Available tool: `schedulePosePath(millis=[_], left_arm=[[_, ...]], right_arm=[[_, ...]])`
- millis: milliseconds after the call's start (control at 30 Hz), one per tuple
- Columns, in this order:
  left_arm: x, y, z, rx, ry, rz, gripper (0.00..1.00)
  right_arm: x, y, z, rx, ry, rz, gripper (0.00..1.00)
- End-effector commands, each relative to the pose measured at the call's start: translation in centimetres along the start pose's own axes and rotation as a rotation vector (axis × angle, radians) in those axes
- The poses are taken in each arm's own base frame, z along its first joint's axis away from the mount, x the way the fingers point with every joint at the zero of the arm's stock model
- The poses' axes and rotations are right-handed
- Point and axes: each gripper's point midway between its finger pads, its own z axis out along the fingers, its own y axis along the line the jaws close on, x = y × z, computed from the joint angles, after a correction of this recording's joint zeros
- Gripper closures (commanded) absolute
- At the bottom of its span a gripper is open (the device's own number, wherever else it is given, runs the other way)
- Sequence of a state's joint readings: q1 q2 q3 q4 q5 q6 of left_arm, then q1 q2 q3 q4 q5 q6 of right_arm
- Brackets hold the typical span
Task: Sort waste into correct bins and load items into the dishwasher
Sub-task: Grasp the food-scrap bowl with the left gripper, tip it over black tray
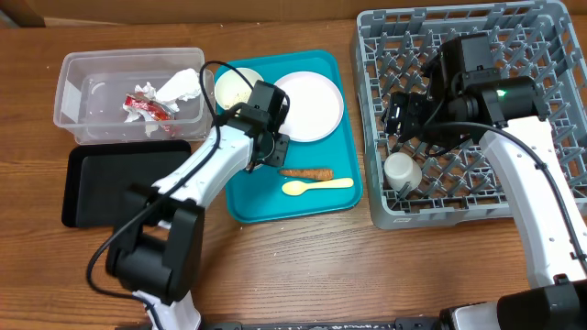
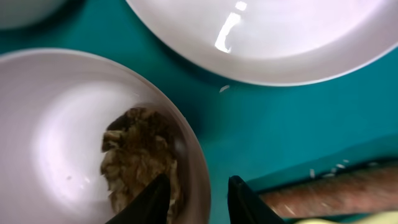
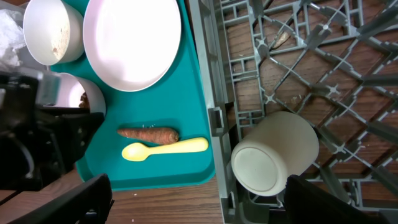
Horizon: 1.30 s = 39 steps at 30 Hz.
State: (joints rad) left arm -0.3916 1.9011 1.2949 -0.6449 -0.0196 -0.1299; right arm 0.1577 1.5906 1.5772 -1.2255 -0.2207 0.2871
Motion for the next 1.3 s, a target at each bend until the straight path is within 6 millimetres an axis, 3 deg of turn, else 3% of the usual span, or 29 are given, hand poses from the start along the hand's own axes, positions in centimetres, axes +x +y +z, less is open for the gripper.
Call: schedulePosePath(millis=[0,233,333,433,567,733,800,900,1000,1067,1100,1267], left_arm=[[1.3,-0.1,2.0,-0.011,0.053,-0.023,0.69],[1.2,-0.1,1.8,-0.011,0.054,-0.024,0.83],[0.8,-0.2,1.2,-0.013,0.064,-0.027,0.96],[0.2,-0.2,0.1,-0.014,0.073,-0.026,0.96],[-1.2,-0.5,-3.9,-0.006,0.114,-0.026,0.96],[-2.9,-0.7,-11.3,0.079,0.144,-0.057,0.96],[-3.0,0.1,-13.4,0.092,0.137,-0.074,0.96],[-2.7,3.2,-17.2,0.124,0.087,-0.141,0.96],[-2.2,7.2,-20.2,0.144,0.018,-0.235,0.96],[-1.2,10.9,-21.6,0.161,-0.027,-0.327,0.96],[-0.4,12.6,-21.7,0.203,-0.037,-0.376,0.96],[1.3,16.1,-19.2,0.536,-0.153,-0.529,0.96]], right_arm=[[-0.3,0.3,-0.7,-0.007,-0.022,-0.013,0.1],[-0.5,0.4,-0.7,-0.01,-0.032,-0.016,0.1],[-0.5,0.4,-0.7,-0.01,-0.032,-0.016,0.09],[-0.5,0.4,-0.7,-0.01,-0.031,-0.016,0.09],[-0.5,0.3,-0.7,-0.009,-0.029,-0.016,0.1],[-0.3,0.3,-0.7,-0.006,-0.023,-0.024,0.09],[-0.1,0.2,-0.7,-0.003,-0.016,-0.035,0.09],[0.0,0.0,-0.7,0.01,-0.01,-0.036,0.09],[0.0,-0.1,-0.7,0.014,-0.01,-0.035,0.09],[0.1,-0.1,-0.7,0.015,-0.009,-0.035,0.09],[0.1,-0.1,-0.7,0.016,-0.007,-0.034,0.09],[0.4,-0.2,-0.7,0.019,0.003,-0.032,0.09]])
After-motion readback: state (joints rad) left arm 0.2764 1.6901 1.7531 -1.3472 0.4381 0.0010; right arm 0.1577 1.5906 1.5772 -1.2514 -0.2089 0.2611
